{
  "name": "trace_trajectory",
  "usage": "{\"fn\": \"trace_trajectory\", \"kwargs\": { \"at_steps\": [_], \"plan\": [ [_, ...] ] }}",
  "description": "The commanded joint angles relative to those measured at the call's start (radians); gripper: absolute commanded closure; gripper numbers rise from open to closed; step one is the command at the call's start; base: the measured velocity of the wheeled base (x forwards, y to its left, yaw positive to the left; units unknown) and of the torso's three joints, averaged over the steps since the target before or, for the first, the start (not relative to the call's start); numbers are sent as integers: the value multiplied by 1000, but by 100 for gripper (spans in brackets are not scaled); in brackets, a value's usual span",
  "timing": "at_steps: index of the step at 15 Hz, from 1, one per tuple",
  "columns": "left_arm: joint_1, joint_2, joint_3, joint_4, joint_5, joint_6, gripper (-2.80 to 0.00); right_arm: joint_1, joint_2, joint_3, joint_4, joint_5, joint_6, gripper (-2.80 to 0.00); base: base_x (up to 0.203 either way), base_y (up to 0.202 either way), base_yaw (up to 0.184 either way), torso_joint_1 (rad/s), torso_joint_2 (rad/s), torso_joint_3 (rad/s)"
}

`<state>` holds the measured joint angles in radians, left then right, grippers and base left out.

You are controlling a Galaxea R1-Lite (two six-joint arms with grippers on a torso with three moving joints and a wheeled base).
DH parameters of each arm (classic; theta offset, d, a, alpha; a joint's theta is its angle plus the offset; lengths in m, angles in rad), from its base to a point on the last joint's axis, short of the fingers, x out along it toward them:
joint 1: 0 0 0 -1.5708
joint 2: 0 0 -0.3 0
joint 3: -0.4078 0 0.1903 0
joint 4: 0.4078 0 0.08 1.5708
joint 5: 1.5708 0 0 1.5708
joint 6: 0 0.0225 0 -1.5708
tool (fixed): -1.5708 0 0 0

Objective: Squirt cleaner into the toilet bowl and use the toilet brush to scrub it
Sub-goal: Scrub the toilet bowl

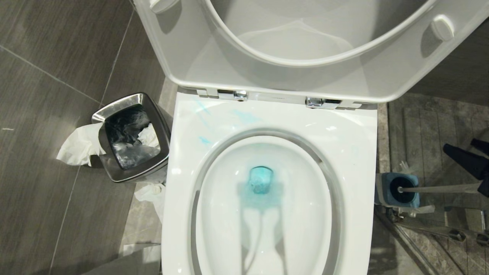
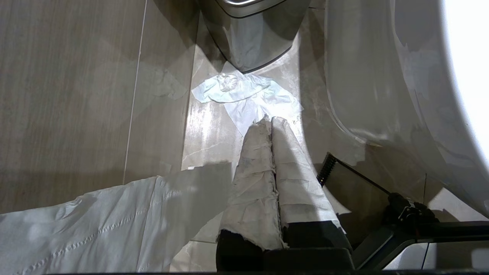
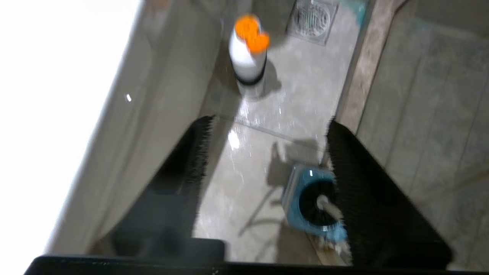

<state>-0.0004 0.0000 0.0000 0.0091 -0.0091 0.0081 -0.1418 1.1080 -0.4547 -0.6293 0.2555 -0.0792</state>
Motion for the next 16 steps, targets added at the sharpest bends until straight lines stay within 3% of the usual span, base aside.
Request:
{"fn": "trace_trajectory", "kwargs": {
  "at_steps": [1, 6, 9, 10, 12, 13, 15, 16],
  "plan": [
    [0, 2, 3, 0, 0, 0, 0, -6, -4, 49, -2, -21, -77, 0, 0, 0, 0, 0, 0, 0],
    [0, 1, 3, 0, 0, 0, 0, -54, -53, 116, -8, -126, -101, 0, 0, 0, 0, 0, 0, 0],
    [0, 0, 2, 0, 0, 0, 0, -77, -85, 228, -69, -136, -91, 0, 0, 0, 0, 0, 0, 0],
    [0, 0, 2, 0, 0, 0, 0, -87, -89, 278, -98, -137, -125, 0, 0, 0, 0, 0, 0, 0],
    [0, 0, 2, 0, 0, 0, 0, -106, -92, 362, -202, -139, -271, 0, 0, 0, 0, 0, 0, 0],
    [0, 1, 3, 0, 0, 0, 0, -109, -92, 388, -231, -141, -293, 0, 0, 0, 0, 0, 0, 0],
    [0, 1, 2, 0, 0, 0, 0, -106, -103, 452, -262, -136, -271, 0, 0, 0, 0, 0, 0, 0],
    [0, 1, 2, 0, 0, 0, 0, -104, -108, 456, -272, -133, -219, 0, 0, 0, 0, 0, 0, 0]
  ]
}}
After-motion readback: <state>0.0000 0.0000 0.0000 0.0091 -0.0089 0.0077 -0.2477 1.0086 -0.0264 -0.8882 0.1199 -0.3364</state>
